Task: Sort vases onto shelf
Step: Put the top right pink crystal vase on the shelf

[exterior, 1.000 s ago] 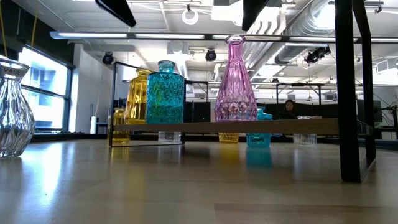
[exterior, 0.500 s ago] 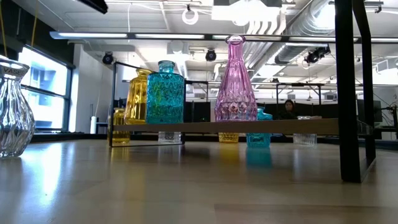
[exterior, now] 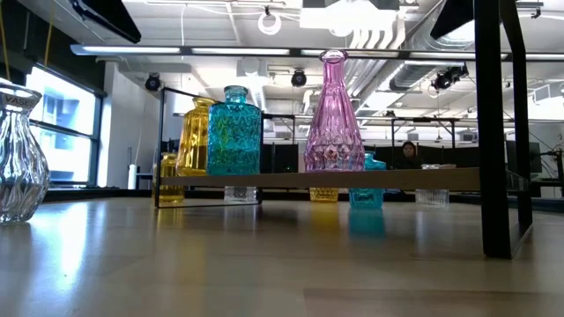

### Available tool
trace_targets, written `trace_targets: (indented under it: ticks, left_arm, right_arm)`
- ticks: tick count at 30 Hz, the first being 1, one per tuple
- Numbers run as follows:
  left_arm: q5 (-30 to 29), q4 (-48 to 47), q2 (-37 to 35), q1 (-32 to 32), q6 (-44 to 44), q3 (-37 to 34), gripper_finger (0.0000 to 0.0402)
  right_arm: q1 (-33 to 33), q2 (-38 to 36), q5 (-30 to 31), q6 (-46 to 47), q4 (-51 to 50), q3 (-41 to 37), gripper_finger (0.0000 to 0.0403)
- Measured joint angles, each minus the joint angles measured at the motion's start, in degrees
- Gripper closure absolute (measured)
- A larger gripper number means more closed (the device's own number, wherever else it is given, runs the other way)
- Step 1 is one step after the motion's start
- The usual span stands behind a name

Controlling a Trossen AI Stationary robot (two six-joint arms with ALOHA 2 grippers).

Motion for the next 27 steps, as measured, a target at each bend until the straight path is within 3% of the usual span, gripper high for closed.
trace_targets:
  ticks: [5,10,27]
  left_arm:
    - [0.0,3.4,0.0,0.0,0.0,0.0,0.0298]
    - [0.1,4.5,0.3,0.0,0.9,0.0,0.0298]
    - [0.2,5.6,1.6,0.0,0.5,0.0,0.0298]
  right_arm:
    - [0.2,2.3,-3.2,-2.0,13.9,-10.2,0.0403]
    - [0.2,7.7,-8.3,-5.9,27.4,-13.6,0.0403]
    - [6.0,25.0,-10.9,-5.2,29.7,-4.7,0.0403]
